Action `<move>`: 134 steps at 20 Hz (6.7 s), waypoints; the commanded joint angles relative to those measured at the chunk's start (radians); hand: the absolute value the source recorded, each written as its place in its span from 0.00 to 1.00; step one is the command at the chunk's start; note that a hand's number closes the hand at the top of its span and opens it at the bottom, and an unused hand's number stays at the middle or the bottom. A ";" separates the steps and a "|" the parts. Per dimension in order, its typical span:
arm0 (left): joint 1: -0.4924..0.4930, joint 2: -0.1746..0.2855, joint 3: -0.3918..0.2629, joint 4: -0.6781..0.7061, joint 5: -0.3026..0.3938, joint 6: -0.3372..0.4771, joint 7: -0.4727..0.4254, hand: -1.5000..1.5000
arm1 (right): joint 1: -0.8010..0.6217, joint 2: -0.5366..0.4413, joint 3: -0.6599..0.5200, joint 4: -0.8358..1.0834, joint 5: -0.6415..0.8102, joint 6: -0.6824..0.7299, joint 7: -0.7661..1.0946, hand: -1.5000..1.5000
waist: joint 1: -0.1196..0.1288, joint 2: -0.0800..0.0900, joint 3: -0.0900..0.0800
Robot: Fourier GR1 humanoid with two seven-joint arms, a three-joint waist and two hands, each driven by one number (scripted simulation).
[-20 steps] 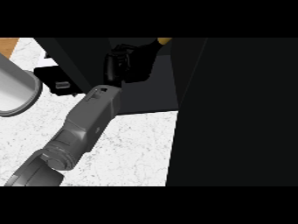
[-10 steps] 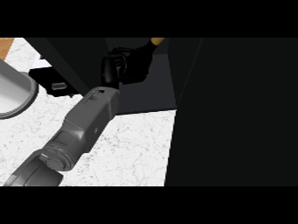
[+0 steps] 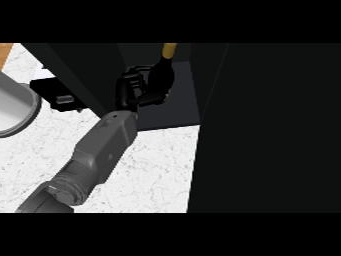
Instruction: Pick up the wine, place it into the cabinet and close the cabinet
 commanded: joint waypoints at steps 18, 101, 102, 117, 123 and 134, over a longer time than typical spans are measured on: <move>0.149 -0.001 -0.040 -0.012 0.089 -0.113 -0.049 1.00 | -0.012 0.026 0.016 0.016 -0.041 0.020 -0.031 0.00 | -0.057 -0.002 -0.001; -0.055 0.180 -0.285 0.073 -0.038 0.223 0.163 0.00 | 0.064 0.030 -0.001 -0.019 -0.074 0.082 -0.076 0.00 | -0.043 0.023 -0.002; -0.057 0.143 -0.290 0.065 -0.043 0.206 0.155 0.00 | 0.039 0.032 -0.017 0.033 -0.073 0.081 -0.100 0.00 | -0.029 0.028 -0.002; -0.073 0.114 -0.177 -0.132 0.058 -0.313 0.003 0.00 | 0.051 0.009 -0.047 0.014 -0.047 0.032 -0.048 0.00 | 0.071 -0.026 0.001; -0.037 0.053 -0.193 -0.197 0.030 -0.325 0.057 0.00 | 0.089 -0.025 -0.087 -0.050 -0.064 0.020 0.000 0.00 | 0.106 -0.044 0.003; 0.126 -0.002 -0.327 -0.606 -0.052 -0.197 0.191 0.00 | 0.004 -0.061 -0.063 -0.038 -0.034 -0.036 0.079 0.00 | 0.126 -0.053 0.002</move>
